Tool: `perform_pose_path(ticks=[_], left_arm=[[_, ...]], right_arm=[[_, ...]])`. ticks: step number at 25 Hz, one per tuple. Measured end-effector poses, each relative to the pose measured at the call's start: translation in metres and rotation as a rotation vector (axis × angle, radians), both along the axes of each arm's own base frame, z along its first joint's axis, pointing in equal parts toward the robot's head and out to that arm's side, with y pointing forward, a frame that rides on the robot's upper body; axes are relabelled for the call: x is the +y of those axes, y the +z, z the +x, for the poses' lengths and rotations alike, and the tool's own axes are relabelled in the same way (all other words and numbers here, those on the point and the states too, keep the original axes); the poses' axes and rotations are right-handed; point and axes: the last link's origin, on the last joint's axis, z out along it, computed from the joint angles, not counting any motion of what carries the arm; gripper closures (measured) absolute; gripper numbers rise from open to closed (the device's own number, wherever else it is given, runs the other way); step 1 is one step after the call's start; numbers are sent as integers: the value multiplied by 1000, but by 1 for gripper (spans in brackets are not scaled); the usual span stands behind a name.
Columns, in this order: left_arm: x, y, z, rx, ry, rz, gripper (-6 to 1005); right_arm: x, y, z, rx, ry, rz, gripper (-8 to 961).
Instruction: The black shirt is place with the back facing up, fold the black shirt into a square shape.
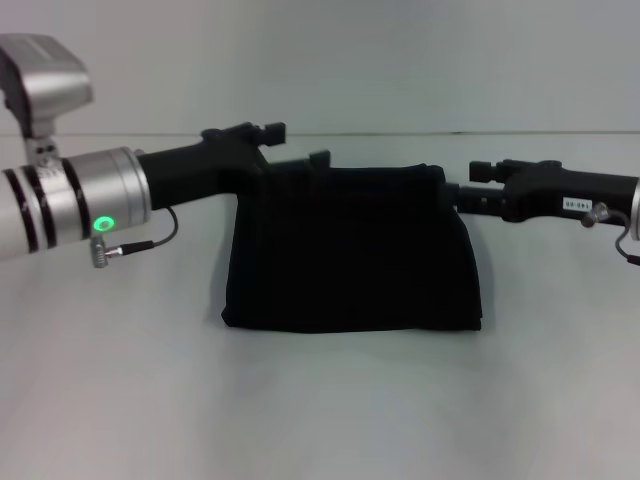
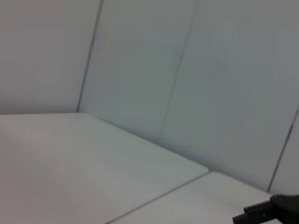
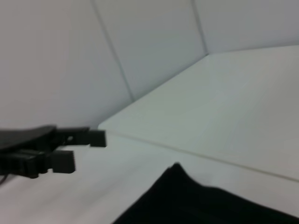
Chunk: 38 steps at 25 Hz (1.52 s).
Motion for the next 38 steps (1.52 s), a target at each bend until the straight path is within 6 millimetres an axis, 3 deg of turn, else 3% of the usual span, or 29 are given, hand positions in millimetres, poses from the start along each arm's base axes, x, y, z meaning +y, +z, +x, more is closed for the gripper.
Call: perform_pose_path(ticks=[11, 25, 30, 38], left_arm=[[3, -32, 7, 149, -48, 2, 126], [6, -28, 7, 100, 31, -31, 123], [6, -30, 8, 119, 27, -52, 119], [9, -30, 5, 119, 69, -39, 118]], right_arm=[[5, 4, -1, -111, 65, -7, 230], [7, 4, -9, -117, 88, -28, 235], [5, 3, -8, -121, 90, -36, 46], [4, 2, -6, -121, 81, -33, 18]])
